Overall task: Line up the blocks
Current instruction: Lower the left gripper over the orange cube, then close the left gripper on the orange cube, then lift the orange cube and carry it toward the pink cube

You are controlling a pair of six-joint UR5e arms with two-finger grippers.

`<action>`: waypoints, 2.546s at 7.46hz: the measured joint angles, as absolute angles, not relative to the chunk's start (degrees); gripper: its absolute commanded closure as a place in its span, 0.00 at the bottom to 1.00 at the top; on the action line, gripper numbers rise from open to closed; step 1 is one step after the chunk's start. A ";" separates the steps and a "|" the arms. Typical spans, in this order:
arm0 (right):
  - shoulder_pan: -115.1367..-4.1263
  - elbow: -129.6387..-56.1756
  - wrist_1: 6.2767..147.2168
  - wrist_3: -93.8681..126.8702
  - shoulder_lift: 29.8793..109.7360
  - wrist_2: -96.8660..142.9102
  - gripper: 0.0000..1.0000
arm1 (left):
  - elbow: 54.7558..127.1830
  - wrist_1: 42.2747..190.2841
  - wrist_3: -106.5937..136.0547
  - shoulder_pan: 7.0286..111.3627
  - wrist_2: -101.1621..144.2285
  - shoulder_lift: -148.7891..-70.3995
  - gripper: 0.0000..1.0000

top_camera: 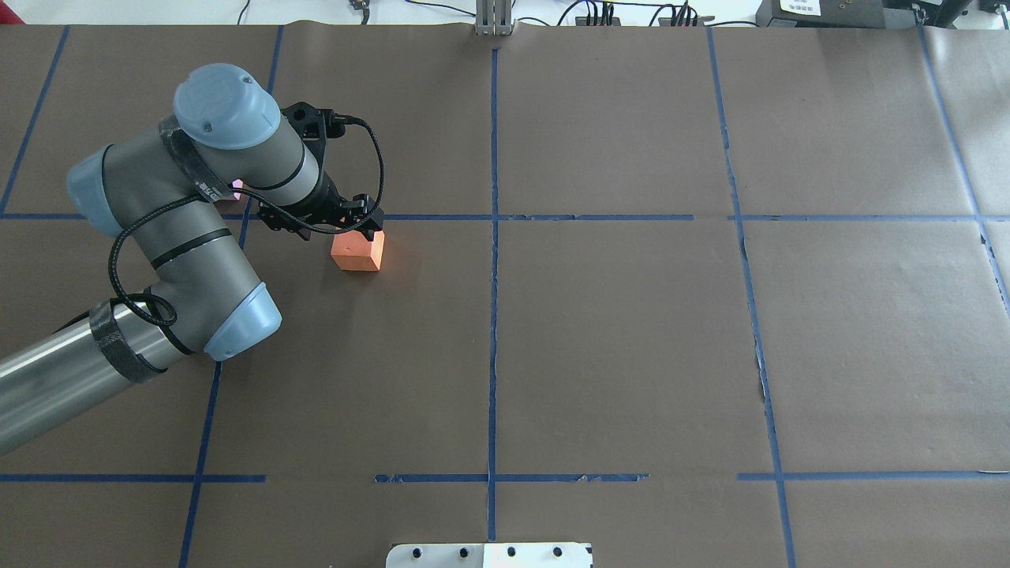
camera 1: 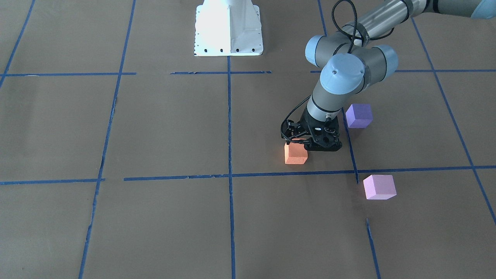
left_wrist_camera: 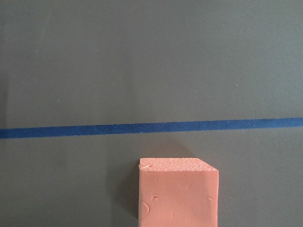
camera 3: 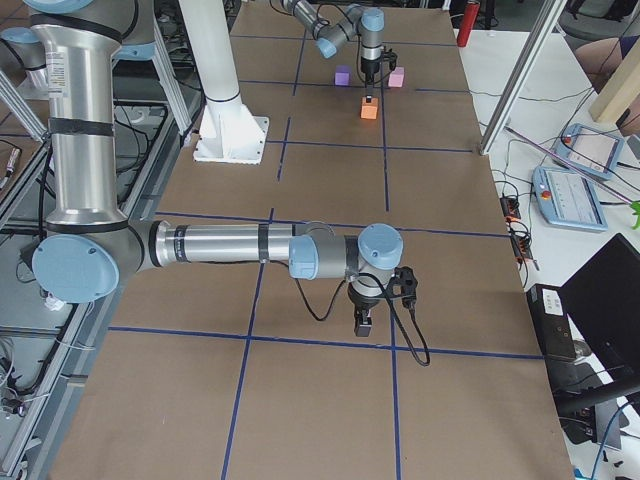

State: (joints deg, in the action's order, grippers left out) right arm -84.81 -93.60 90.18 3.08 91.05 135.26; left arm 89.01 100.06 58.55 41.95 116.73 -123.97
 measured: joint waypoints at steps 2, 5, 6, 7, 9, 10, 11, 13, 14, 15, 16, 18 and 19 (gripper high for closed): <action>-84.81 -93.60 90.18 3.08 91.05 135.26 0.00 | 88.09 100.14 58.49 41.45 116.73 -124.56 0.00; -84.81 -93.60 90.18 3.11 91.05 135.26 0.00 | 85.51 100.26 58.52 41.05 116.86 -125.92 0.01; -84.82 -93.60 90.18 3.10 91.05 135.26 0.00 | 84.75 100.43 58.53 40.84 116.86 -126.11 0.01; -84.82 -93.60 90.19 3.08 91.05 135.26 0.00 | 84.13 100.70 58.53 40.56 116.85 -126.20 0.02; -84.82 -93.60 90.20 3.08 91.05 135.26 0.00 | 83.35 101.43 58.59 40.11 116.89 -126.28 0.09; -84.82 -93.60 90.20 3.08 91.05 135.26 0.00 | 82.97 101.90 58.59 39.94 116.87 -126.29 0.09; -84.81 -93.60 90.22 3.08 91.05 135.26 0.00 | 82.45 102.32 58.58 39.79 116.86 -126.42 0.10; -84.82 -93.60 90.18 3.08 91.05 135.26 0.00 | 80.96 103.72 58.58 39.68 116.85 -126.65 0.57; -84.81 -93.60 90.20 3.08 91.05 135.26 0.00 | 80.57 104.09 58.60 39.65 117.00 -126.74 0.88; -84.82 -93.60 90.21 3.08 91.06 135.26 0.00 | 80.48 104.24 58.62 39.64 117.20 -126.75 1.00; -84.82 -93.60 90.20 3.08 91.06 135.26 0.00 | 80.61 104.28 58.66 39.65 117.22 -126.67 1.00; -84.82 -93.60 90.18 3.08 91.05 135.30 0.00 | 83.80 102.24 58.70 40.76 117.47 -126.53 1.00; -84.82 -93.60 90.18 3.08 91.06 135.29 0.00 | 86.95 98.94 58.46 42.41 117.99 -126.40 1.00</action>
